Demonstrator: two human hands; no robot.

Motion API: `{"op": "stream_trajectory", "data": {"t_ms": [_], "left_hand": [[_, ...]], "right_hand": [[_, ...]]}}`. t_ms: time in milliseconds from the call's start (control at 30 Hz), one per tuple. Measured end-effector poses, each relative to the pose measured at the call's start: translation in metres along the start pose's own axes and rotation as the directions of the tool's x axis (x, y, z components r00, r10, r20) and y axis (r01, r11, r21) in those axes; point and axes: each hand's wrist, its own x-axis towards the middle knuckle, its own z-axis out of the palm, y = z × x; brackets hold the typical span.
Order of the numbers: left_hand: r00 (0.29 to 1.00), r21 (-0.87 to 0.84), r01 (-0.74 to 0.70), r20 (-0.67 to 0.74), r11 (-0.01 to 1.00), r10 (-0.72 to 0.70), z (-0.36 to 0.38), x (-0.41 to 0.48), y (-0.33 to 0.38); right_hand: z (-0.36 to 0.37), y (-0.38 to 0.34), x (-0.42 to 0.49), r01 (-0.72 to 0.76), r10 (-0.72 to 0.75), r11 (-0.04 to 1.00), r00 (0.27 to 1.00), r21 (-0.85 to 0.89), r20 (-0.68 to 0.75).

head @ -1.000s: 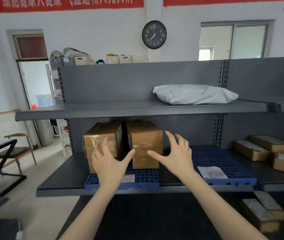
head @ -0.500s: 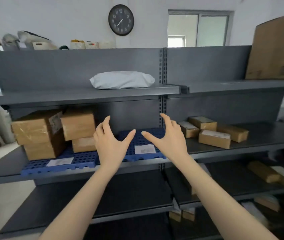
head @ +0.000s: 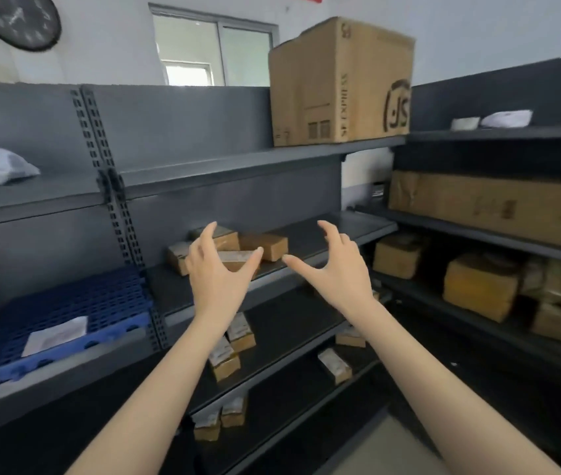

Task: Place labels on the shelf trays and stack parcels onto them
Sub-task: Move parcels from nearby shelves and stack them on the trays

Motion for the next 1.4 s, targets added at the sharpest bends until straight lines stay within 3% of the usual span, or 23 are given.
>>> {"op": "stream_trajectory", "data": {"t_ms": [167,400,700,1033,1267,1400], "left_hand": [[0.99,-0.086,-0.063,0.121,0.994,0.073,0.1,0.0,0.036],[0.972,-0.204,-0.084,0.201,0.975,0.125,0.231,0.015,0.075],[0.972,-0.192,0.013,0.234,0.981,0.033,0.347,0.064,0.094],[0.987,-0.06,0.061,0.154,0.996,-0.051,0.419,0.064,0.086],[0.967,0.07,0.254,-0.001,0.965,-0.255,0.461,0.022,0.081],[0.933,0.141,0.359,-0.013,0.923,-0.361,0.49,-0.019,0.072]], "right_hand": [[-0.049,0.079,0.018,-0.14,0.135,0.987,0.989,-0.085,-0.063],[-0.093,0.177,0.062,-0.223,0.203,0.961,0.971,-0.163,-0.126],[-0.122,0.283,0.144,-0.258,0.235,0.944,0.963,-0.207,-0.129],[-0.087,0.364,0.198,-0.19,0.197,0.975,0.979,-0.111,0.054],[-0.07,0.426,0.22,-0.1,0.112,0.993,0.964,-0.059,0.243],[-0.057,0.465,0.217,-0.081,0.093,0.995,0.939,-0.05,0.331]]}}
